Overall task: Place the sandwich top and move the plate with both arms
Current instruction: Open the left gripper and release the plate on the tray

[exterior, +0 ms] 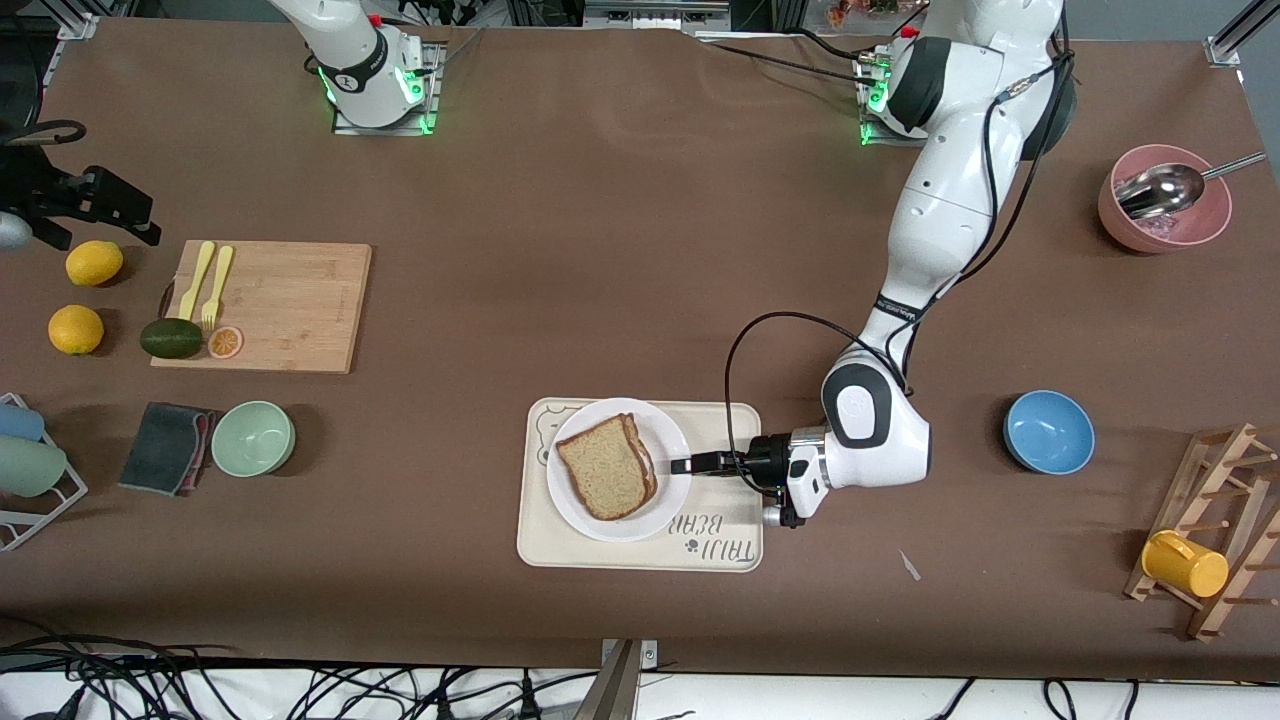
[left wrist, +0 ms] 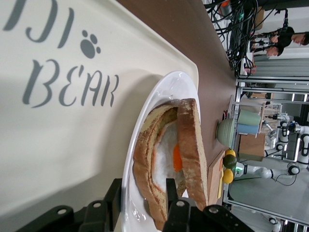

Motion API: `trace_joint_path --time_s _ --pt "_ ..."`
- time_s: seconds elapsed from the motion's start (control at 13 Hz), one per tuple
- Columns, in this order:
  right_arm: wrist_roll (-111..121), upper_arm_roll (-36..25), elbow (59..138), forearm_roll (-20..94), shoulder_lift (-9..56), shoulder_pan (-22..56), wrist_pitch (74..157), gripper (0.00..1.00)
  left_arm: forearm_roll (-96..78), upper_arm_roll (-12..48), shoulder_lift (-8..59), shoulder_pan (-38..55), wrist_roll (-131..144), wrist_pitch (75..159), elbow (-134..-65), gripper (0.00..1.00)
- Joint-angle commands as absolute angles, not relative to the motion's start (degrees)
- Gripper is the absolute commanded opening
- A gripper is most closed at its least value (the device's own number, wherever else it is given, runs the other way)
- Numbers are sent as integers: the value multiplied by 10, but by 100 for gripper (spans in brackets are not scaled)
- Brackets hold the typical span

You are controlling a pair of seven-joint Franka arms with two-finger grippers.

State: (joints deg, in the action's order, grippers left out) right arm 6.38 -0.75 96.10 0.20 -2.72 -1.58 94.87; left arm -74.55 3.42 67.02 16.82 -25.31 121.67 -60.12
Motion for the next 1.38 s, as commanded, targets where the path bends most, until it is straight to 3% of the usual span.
trace_joint_path --time_s 0.0,0.15,0.23,0.62,0.92,1.31 --pt "59 -4 966 11 -37 -19 947 100 -704 32 650 159 -255 1195 -599 49" --pt "59 -4 966 11 -37 -19 947 100 -691 26 648 163 -256 1196 -599 86" --pt "59 -4 966 11 -37 -19 947 100 -660 26 639 163 -253 1196 -599 99" --pt "59 -4 966 11 -37 -19 947 100 -528 26 559 132 -236 1187 -649 100" --pt "59 -3 966 10 -37 -19 949 100 -499 18 486 99 -226 1088 -692 100" --pt "59 -4 965 8 -33 -19 964 100 -354 17 424 59 -128 981 -691 100"
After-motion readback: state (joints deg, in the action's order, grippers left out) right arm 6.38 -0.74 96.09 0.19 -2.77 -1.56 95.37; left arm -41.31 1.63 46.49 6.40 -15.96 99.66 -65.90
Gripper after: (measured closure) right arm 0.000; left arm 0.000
